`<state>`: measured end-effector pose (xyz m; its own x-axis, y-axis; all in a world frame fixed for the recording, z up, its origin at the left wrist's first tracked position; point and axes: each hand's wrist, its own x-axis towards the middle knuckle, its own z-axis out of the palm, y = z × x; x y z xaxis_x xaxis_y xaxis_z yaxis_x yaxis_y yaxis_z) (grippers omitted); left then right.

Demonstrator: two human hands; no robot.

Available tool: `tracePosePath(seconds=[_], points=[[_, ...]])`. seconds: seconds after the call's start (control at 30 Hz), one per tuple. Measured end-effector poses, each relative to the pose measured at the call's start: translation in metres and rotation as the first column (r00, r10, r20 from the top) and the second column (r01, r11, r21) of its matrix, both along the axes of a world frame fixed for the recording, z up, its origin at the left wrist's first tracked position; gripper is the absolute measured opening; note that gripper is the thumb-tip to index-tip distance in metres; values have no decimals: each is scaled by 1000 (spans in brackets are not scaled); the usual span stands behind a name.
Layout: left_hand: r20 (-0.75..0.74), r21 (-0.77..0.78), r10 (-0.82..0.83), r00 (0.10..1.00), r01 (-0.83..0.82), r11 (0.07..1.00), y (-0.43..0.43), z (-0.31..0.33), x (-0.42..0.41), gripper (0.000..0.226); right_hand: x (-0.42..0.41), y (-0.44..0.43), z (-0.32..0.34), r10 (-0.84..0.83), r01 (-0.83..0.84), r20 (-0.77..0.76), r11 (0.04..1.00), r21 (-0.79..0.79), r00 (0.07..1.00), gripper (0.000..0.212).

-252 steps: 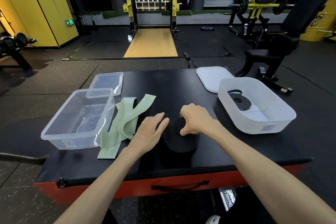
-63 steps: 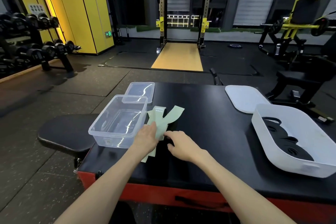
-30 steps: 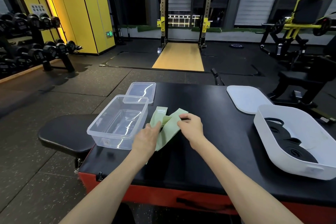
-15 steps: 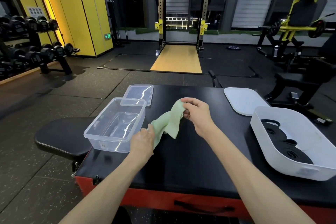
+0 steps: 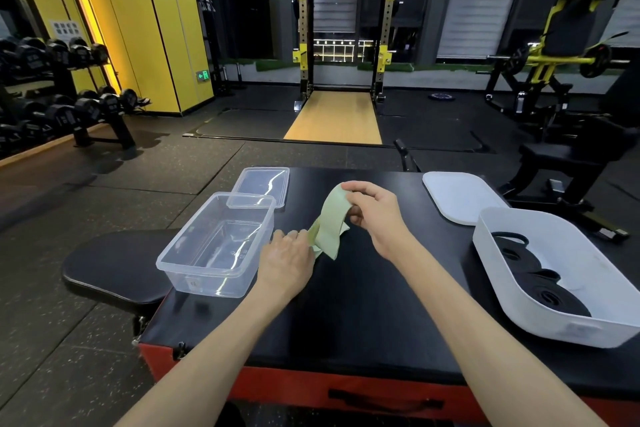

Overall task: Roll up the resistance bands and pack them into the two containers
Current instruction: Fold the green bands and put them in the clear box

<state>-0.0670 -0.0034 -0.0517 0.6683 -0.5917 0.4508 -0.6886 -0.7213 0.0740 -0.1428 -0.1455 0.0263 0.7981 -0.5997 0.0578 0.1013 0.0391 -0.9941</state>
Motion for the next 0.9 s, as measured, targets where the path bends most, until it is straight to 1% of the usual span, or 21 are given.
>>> tracePosePath(seconds=[0.03, 0.1, 0.2, 0.23, 0.33, 0.43, 0.53, 0.6, 0.73, 0.8, 0.9], points=[[-57, -40, -4, 998, 1, 999, -2, 6, -2, 13, -1, 0, -2, 11, -11, -8, 1000, -3, 1000, 21], [-181, -94, -46, 982, 29, 995, -7, 11, -3, 23, -2, 0, -7, 30, -31, -20, 999, -9, 999, 21], [-311, -253, -169, 935, 90, 963, -11, 13, -5, 39, -4, -2, -12, 50, -50, -23, 999, -18, 998, 20], [-347, -287, -212, 914, 111, 951, -12, 14, -5, 40, -4, -3, -14, 48, -49, -27, 999, -25, 998, 20], [-460, -378, -308, 833, 131, 917, -15, 14, -9, 31, -7, -7, -18, 29, -31, -38, 998, -57, 999, 22], [-571, -506, -385, 725, 58, 860, -20, 15, -14, 15, -11, -12, -18, 21, -24, -40, 997, -77, 999, 21], [-674, -556, -433, 598, -24, 831, -26, 12, -16, 8, -16, -19, -15, 12, -15, -39, 996, -92, 999, 19], [-703, -543, -444, 556, -15, 840, -33, 12, -19, 8, -18, -27, -14, -5, 2, -34, 996, -91, 999, 17], [-715, -539, -446, 538, -18, 842, -49, 8, -24, 5, -21, -48, -17, -96, 89, -53, 988, -125, 994, 18], [-723, -562, -480, 497, -20, 827, -57, 6, -27, 8, -22, -59, -20, -146, 135, -54, 978, -158, 988, 20], [-740, -590, -524, 421, -34, 807, -65, 7, -35, 14, -26, -69, -22, -180, 162, -61, 959, -232, 982, 25]])
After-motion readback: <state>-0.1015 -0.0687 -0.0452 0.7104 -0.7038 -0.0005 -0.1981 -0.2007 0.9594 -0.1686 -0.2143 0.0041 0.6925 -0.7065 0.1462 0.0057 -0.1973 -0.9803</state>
